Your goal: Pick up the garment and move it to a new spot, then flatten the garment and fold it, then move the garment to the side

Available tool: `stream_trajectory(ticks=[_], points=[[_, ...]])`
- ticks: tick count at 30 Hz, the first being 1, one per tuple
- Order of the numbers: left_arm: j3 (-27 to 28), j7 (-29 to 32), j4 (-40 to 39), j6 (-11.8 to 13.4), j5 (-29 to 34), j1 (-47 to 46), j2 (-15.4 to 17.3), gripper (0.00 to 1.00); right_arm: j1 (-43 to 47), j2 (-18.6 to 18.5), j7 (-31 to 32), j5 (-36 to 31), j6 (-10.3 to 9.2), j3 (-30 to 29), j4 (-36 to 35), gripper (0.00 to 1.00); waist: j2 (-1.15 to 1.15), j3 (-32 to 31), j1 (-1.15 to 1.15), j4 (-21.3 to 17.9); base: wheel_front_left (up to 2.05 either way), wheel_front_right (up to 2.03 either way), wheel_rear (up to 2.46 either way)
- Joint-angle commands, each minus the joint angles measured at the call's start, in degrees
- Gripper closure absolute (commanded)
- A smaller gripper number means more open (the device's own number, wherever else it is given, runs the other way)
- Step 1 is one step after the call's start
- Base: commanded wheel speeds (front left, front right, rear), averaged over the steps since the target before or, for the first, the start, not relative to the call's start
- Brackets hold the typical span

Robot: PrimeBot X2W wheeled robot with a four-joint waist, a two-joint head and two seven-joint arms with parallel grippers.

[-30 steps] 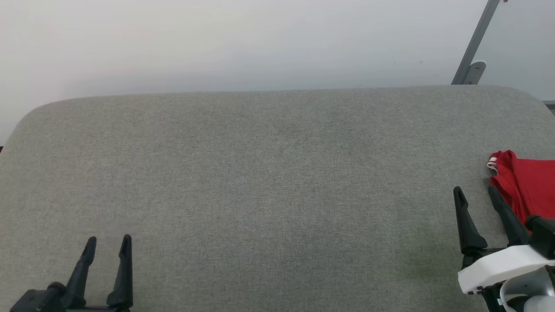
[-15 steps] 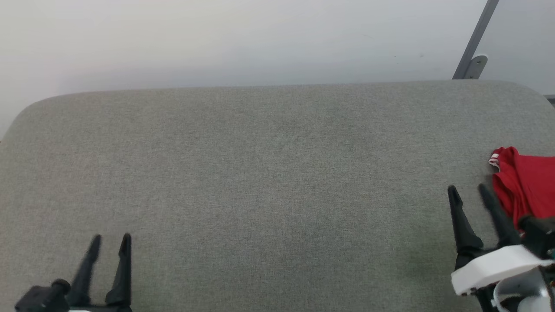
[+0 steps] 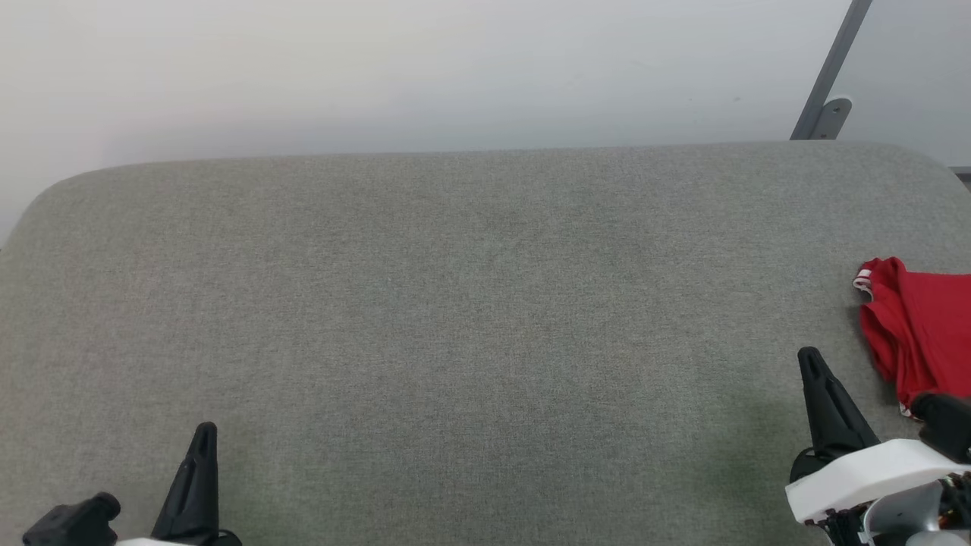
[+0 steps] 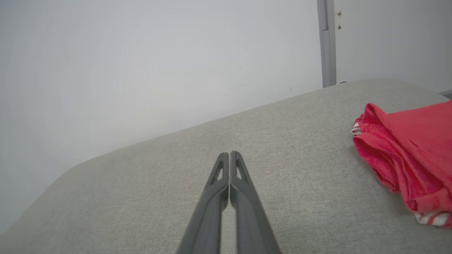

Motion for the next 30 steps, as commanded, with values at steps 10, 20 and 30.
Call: stream_trajectory(ticks=[10, 20, 30], points=[[1.09, 2.45, 0.84, -0.02, -9.37, -3.63, -0.65, 1.00, -2.20, 0.26, 0.99, 10.07, -0.01, -0.54, 0.74, 1.00, 0.00, -0.14, 0.00, -0.04, 0.00, 0.00, 0.00], [1.63, 4.51, 1.90, -0.05, -16.77, -5.32, -1.75, 1.00, -2.97, 0.72, 1.79, 18.03, -0.01, -0.80, 2.10, 1.00, 0.00, -0.26, 0.00, -0.09, 0.00, 0.00, 0.00], [2.19, 6.46, 2.82, -0.06, -23.30, -6.70, -2.79, 1.00, -3.58, 1.12, 2.57, 25.15, -0.01, -1.03, 3.28, 1.00, 0.00, -0.39, 0.00, -0.14, 0.00, 0.00, 0.00]])
